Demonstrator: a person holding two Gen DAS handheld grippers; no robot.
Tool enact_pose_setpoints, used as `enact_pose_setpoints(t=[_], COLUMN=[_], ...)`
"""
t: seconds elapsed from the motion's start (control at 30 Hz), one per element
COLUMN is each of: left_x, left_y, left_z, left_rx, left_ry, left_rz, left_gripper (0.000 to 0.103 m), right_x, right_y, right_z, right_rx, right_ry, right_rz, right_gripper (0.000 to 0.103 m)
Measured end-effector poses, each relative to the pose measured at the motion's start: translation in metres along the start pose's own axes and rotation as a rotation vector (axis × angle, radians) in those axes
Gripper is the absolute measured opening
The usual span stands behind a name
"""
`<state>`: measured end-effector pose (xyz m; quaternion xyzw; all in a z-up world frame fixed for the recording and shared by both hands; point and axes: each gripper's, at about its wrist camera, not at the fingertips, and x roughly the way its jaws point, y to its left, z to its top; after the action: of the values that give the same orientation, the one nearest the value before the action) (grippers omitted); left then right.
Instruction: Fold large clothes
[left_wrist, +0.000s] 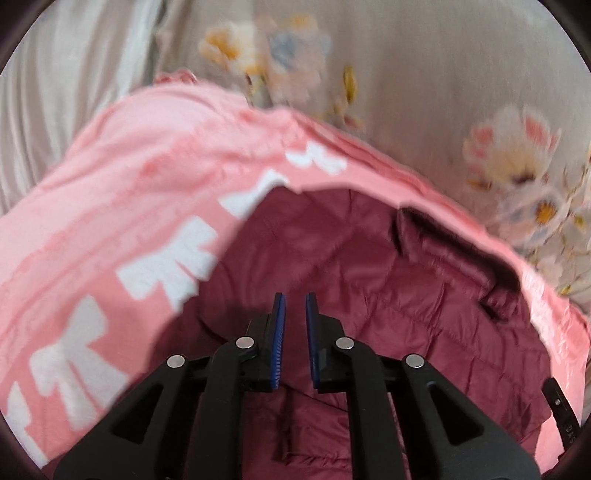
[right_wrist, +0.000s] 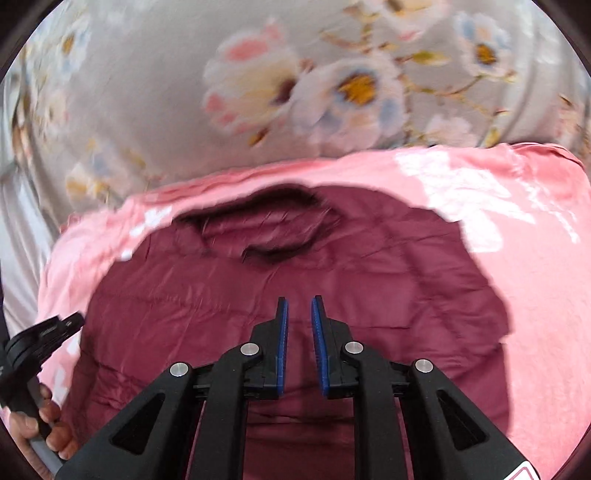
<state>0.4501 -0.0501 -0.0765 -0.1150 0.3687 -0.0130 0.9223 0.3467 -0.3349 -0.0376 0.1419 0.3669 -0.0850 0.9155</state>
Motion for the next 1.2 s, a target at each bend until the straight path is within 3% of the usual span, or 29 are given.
enact_pose_setpoints(t=[0.13,0.37,0.67,1.1,1.2], left_x=[0.026,0.031,0.032,0.036,0.035], left_y=[0.000,0.005,0.003,-0.012,-0.009], left_z=[-0.020,-0.033,-0.038,-0.041,-0.042], left_rx=[0.019,0.039,0.073,0.161,0.148], left_ry=[0.064,0.070,0.083,0.086,0.084], left_rz=[0.040,0.067,0.111,0.203,0.190], left_gripper=[0.010,0.010,0.001,0.001,0.001], right_x=[0.021,0.036,0.040,0.042,0.040], right_y=[0.008,0.005,0.007,0.010,0.008], right_z=[-0.015,-0.033,-0.036,-0.035,-0.034], right_rx=[-0.035,-0.031,-0.048,-0.069,-0.057], right_ry=[0.061,0.132,0.144,0.144,0.141], right_rz=[-0.004,0.009,-0.020,-0.052,-0.041], right_gripper=[0.015,0.015,0.013,0.011,0.011])
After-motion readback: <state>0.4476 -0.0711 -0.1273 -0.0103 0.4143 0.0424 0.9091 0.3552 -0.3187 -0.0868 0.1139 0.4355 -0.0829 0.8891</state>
